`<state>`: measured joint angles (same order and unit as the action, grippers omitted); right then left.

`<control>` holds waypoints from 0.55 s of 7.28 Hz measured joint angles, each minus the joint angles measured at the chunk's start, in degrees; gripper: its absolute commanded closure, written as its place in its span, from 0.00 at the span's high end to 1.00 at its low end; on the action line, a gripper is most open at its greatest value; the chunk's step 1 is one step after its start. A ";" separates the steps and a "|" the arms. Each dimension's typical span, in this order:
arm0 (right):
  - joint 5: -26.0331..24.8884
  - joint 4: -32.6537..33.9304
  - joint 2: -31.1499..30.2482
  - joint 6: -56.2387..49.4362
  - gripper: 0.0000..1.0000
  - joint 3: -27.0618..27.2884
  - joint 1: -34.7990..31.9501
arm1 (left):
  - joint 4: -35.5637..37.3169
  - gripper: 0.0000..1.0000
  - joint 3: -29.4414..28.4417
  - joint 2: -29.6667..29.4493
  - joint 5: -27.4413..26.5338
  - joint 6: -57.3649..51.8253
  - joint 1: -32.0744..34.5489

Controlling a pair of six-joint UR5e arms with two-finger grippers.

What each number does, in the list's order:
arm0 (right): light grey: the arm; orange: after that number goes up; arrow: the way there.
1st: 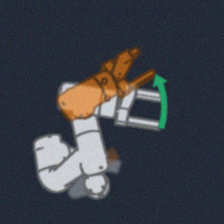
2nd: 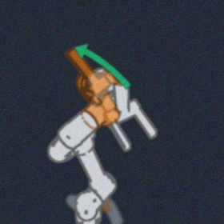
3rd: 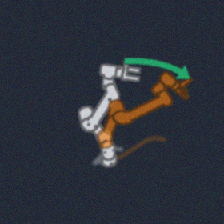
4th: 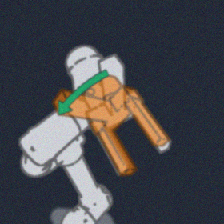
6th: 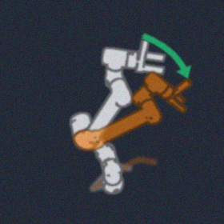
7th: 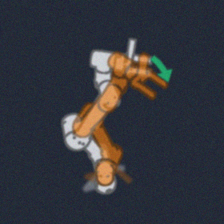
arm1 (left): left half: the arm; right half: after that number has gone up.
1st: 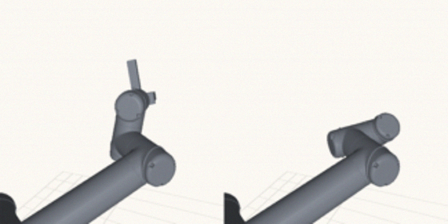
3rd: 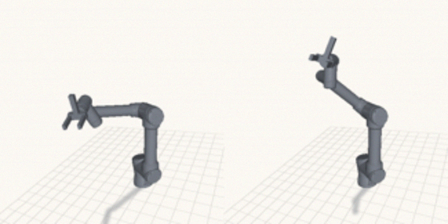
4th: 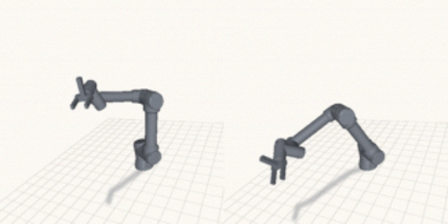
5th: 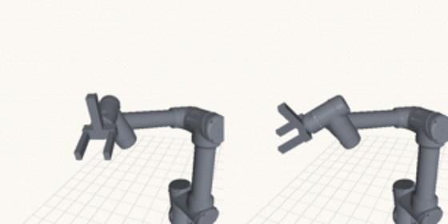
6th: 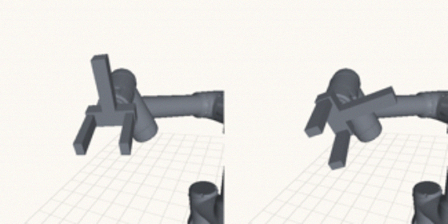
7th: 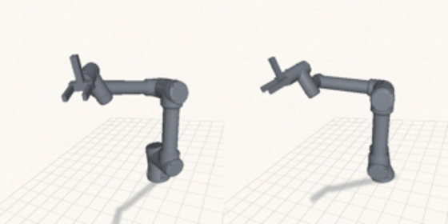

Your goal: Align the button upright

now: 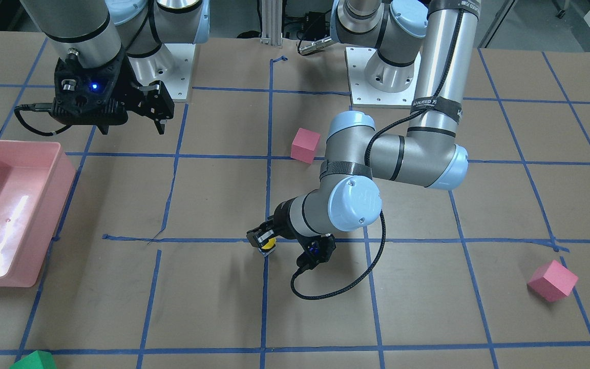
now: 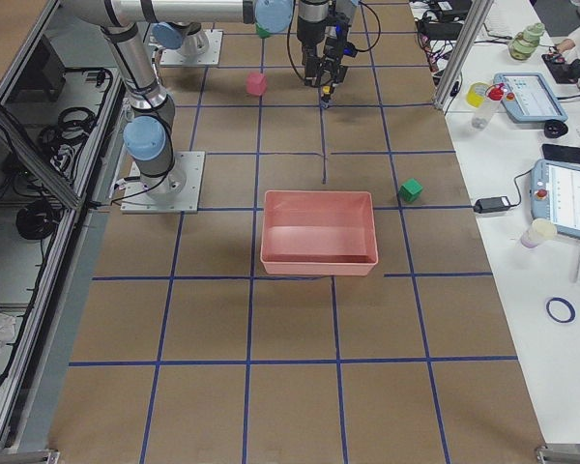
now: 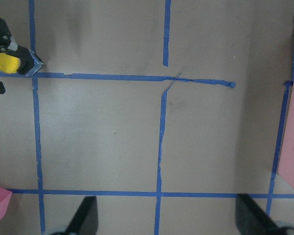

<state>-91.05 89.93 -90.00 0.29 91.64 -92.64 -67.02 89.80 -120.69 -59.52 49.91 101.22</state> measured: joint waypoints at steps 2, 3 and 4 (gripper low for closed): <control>0.00 0.06 0.00 0.05 1.00 0.01 0.00 | -1.69 1.00 -0.79 3.42 -3.79 -0.66 0.02; 0.00 0.07 0.00 0.06 1.00 0.02 0.00 | -4.83 1.00 -1.58 6.95 -6.44 -1.37 0.24; 0.00 0.07 0.00 0.07 1.00 0.01 0.00 | -10.42 1.00 -2.71 11.55 -9.45 -3.65 0.33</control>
<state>-91.05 90.00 -90.00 0.35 91.65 -92.64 -77.44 87.09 -109.15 -68.98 46.26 101.55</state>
